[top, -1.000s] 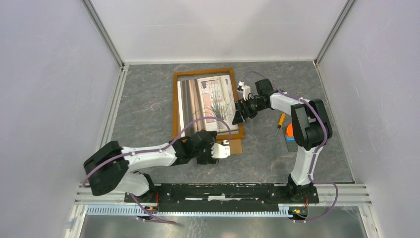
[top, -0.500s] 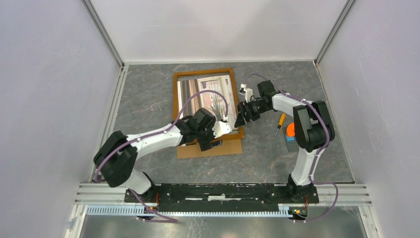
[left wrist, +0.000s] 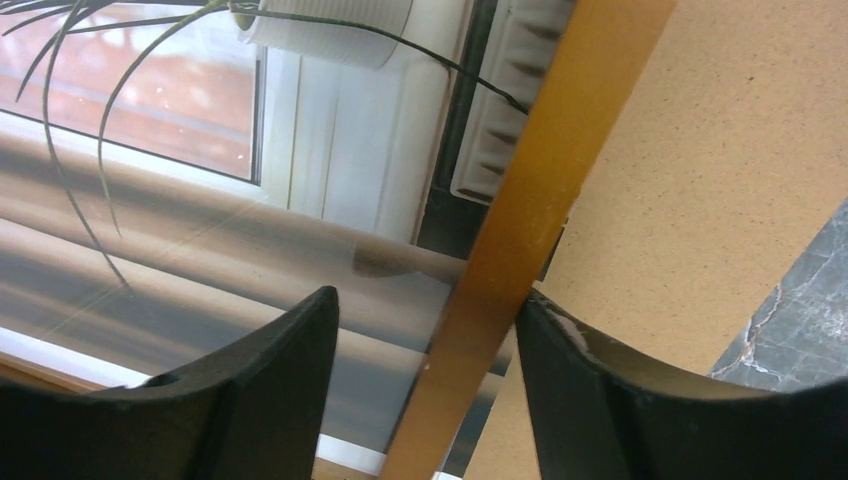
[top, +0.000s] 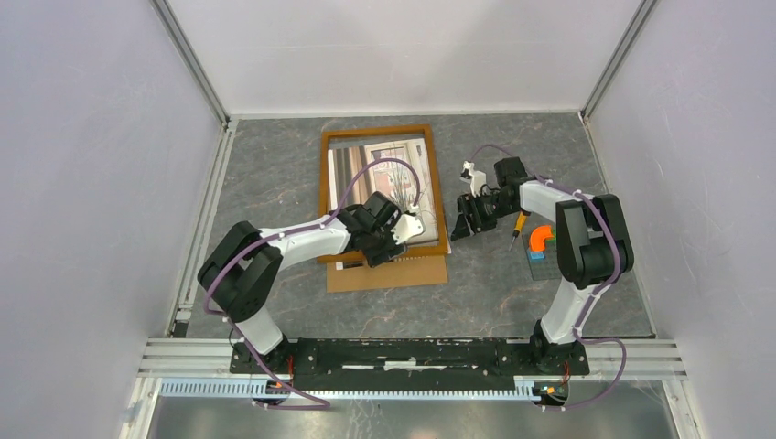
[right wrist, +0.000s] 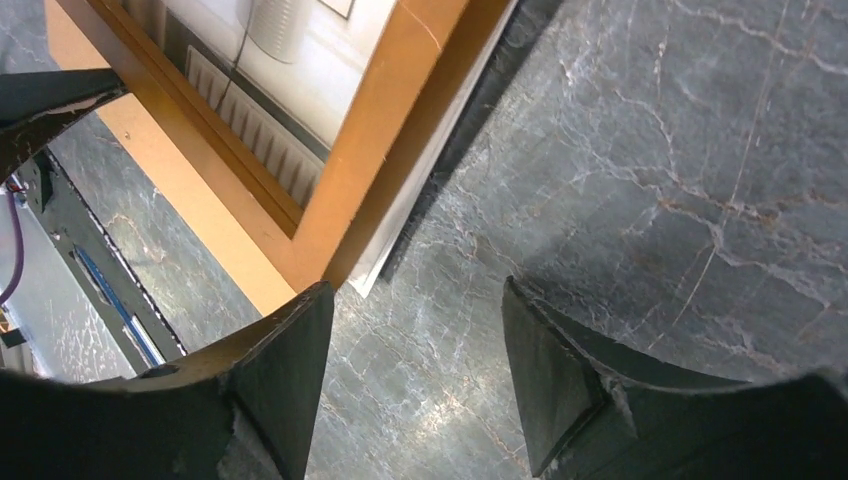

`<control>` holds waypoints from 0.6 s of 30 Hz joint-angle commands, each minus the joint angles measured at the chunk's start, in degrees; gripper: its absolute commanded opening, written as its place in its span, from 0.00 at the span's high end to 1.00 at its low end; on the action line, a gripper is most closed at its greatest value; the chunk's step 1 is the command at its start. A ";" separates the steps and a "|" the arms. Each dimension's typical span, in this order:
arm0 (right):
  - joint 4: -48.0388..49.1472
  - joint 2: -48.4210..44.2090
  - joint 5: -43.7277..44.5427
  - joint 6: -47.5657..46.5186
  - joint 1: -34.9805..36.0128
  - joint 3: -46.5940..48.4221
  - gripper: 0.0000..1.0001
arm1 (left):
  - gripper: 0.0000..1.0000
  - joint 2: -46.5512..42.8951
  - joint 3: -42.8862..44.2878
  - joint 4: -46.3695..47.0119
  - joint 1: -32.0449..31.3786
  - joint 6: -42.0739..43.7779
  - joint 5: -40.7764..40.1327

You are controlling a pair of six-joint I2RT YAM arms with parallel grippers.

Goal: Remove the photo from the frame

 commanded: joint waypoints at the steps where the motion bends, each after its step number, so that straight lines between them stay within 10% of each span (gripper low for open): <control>1: 0.85 -1.93 2.05 -0.28 -0.09 -2.31 0.34 | 0.35 1.10 1.42 1.01 0.35 0.71 -3.64; 18: 2.52 1.30 -2.05 1.61 -0.02 -4.02 0.51 | 0.52 3.85 2.35 -0.38 2.90 -1.67 -3.57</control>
